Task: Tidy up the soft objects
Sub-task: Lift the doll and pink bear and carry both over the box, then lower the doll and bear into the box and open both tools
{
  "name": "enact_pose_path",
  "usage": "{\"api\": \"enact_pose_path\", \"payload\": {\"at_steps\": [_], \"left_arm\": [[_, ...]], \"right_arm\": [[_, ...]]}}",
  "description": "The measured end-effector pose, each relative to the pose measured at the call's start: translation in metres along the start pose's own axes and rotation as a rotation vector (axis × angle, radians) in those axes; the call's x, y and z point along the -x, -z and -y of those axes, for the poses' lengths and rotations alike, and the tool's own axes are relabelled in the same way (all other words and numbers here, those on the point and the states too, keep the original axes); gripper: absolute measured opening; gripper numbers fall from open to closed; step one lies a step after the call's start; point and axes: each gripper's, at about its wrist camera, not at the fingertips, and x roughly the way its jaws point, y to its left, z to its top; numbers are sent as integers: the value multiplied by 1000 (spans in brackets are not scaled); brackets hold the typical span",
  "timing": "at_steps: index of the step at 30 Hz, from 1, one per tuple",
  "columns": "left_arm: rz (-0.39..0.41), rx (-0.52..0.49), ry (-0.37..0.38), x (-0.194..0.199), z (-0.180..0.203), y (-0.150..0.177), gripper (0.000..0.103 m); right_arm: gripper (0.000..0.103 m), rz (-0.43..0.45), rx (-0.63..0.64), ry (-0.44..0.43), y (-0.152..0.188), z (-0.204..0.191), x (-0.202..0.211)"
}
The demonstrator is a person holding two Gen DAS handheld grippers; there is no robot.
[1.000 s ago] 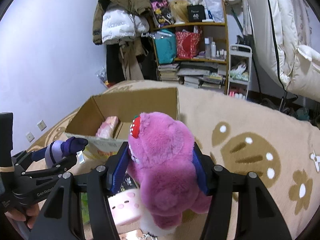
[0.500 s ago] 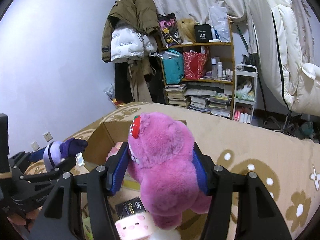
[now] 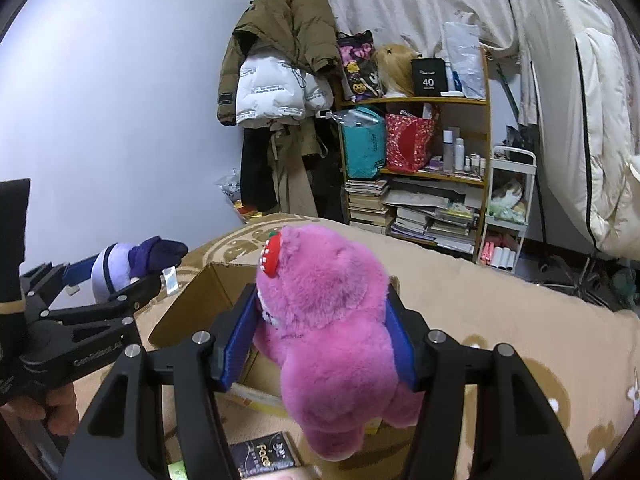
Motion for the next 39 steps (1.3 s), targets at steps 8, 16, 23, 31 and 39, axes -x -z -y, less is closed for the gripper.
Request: {"api": "enact_pose_path", "payload": {"at_steps": [8, 16, 23, 31, 39], "left_arm": [[-30, -12, 34, -18, 7, 1, 77], [-71, 19, 112, -28, 11, 7, 79], [-71, 27, 104, -31, 13, 10, 84], [-62, 24, 85, -30, 14, 8, 100], [-91, 53, 80, -27, 7, 11, 100]], "right_arm": [[63, -4, -1, -21, -9, 4, -22], [64, -54, -59, -76, 3, 13, -40], [66, -92, -91, -106, 8, 20, -56], [80, -113, -105, -97, 7, 27, -59], [90, -122, -120, -67, 12, 32, -51]]}}
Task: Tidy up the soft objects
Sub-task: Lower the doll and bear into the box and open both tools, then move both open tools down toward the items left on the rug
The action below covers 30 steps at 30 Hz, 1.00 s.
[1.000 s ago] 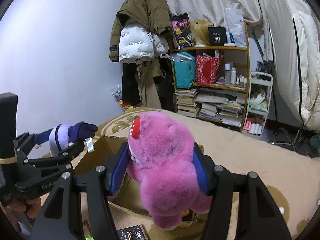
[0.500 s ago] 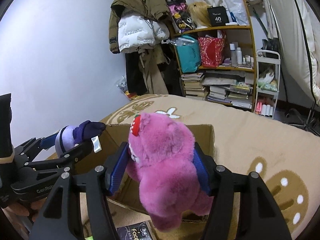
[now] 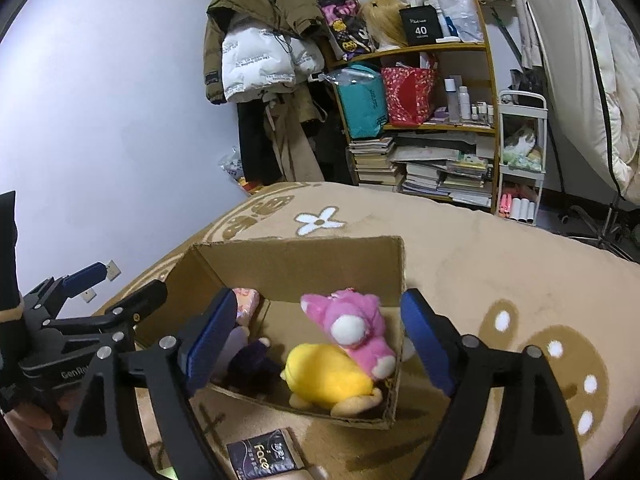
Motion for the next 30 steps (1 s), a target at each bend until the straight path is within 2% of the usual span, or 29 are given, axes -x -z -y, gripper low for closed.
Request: {"api": "enact_pose_path", "payload": {"at_steps": [3, 6, 15, 23, 30], "left_arm": [[1, 25, -7, 8, -5, 2, 100], [-7, 37, 2, 16, -10, 4, 100], [-34, 35, 19, 44, -18, 11, 102], [-45, -16, 27, 75, -14, 24, 102], [-65, 11, 48, 93, -16, 40, 102]], "right_arm": [[91, -9, -3, 6, 3, 0, 3], [97, -22, -8, 14, 6, 0, 6], [101, -67, -20, 35, 19, -6, 25], [102, -68, -41, 35, 24, -12, 51], [102, -83, -36, 37, 35, -21, 69]]}}
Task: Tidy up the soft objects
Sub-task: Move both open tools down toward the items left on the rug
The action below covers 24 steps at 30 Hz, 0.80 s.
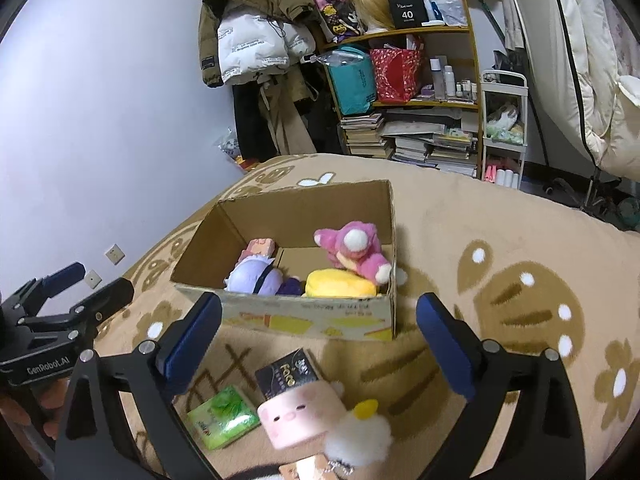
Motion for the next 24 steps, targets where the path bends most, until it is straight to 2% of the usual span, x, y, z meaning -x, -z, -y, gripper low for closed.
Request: {"api": "enact_pose_path", "payload": {"at_steps": [14, 24], "left_arm": [[-83, -81, 2, 2, 16, 32, 102], [-158, -86, 28, -12, 21, 47, 102]], "right_arm": [[102, -86, -13, 5, 32, -9, 9], [102, -156, -47, 44, 49, -2, -1]]}}
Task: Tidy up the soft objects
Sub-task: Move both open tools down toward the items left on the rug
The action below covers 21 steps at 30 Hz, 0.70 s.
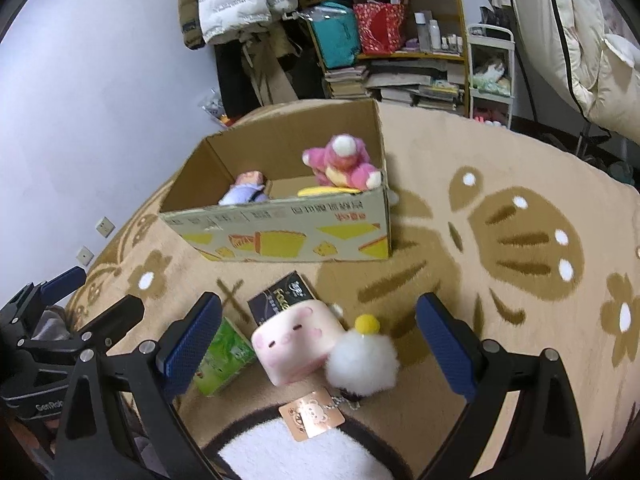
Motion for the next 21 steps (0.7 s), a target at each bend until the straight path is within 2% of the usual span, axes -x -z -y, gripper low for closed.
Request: {"api": "enact_pose_path", "payload": {"at_steps": [9, 15, 18, 21], "left_arm": [[-76, -22, -4, -27, 6, 8, 102], [-127, -14, -2, -40, 7, 16, 102], [-153, -23, 2, -46, 10, 19, 102], [-175, -29, 12, -52, 14, 22, 102]], "right_arm": [[89, -92, -66, 24, 8, 11, -21], [87, -145, -78, 32, 11, 13, -33], [72, -183, -80, 29, 15, 14, -41], [71, -228, -96, 31, 19, 18, -50]]}}
